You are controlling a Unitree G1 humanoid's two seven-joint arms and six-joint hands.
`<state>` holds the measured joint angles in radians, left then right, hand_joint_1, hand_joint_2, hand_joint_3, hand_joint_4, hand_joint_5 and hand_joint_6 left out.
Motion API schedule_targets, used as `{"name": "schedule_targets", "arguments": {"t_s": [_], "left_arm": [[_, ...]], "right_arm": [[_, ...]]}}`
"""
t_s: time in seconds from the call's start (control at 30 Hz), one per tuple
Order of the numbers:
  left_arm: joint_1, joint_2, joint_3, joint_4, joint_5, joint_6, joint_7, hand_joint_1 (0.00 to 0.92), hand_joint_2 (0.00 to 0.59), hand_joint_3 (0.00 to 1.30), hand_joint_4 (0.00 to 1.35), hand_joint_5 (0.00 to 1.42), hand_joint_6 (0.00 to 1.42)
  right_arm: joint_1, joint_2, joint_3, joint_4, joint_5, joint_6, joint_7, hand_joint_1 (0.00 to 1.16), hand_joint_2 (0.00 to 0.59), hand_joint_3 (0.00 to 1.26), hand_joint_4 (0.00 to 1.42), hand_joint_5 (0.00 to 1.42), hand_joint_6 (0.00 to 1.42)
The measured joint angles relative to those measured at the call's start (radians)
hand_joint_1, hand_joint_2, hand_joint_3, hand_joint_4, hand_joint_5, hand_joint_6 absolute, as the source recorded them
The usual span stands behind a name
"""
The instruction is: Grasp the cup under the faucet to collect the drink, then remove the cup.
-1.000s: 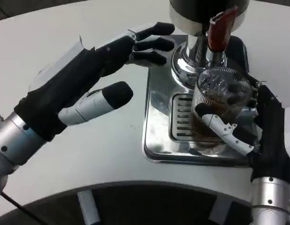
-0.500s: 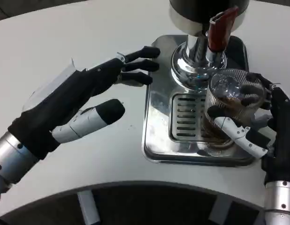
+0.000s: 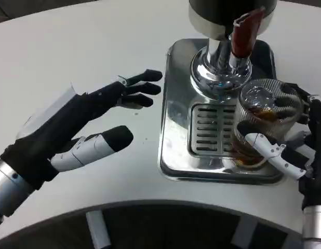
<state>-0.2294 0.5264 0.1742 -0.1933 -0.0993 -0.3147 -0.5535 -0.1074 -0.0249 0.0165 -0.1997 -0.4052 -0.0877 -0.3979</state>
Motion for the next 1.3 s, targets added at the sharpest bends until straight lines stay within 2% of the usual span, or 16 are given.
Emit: {"name": "schedule_targets", "arguments": {"t_s": [0.57,0.9,1.3], "left_arm": [[0.031,0.001,-0.022,0.027,0.074,-0.013,0.029,0.0,0.04,0.17,0.16,0.19,0.2],[0.036,0.004,-0.03,0.021,0.107,-0.012,0.044,0.0,0.04,0.16,0.13,0.17,0.18],[0.056,0.006,-0.038,-0.023,0.147,-0.01,0.061,0.0,0.039,0.14,0.1,0.13,0.16]], "right_arm": [[0.088,-0.027,-0.026,-0.097,0.003,-0.019,0.042,0.85,0.199,0.88,1.02,1.29,1.22],[0.165,-0.028,-0.044,-0.182,0.017,-0.026,0.082,0.87,0.192,0.9,1.03,1.29,1.25],[0.254,-0.026,-0.044,-0.285,0.022,-0.039,0.126,0.88,0.183,0.91,1.05,1.3,1.27]]}}
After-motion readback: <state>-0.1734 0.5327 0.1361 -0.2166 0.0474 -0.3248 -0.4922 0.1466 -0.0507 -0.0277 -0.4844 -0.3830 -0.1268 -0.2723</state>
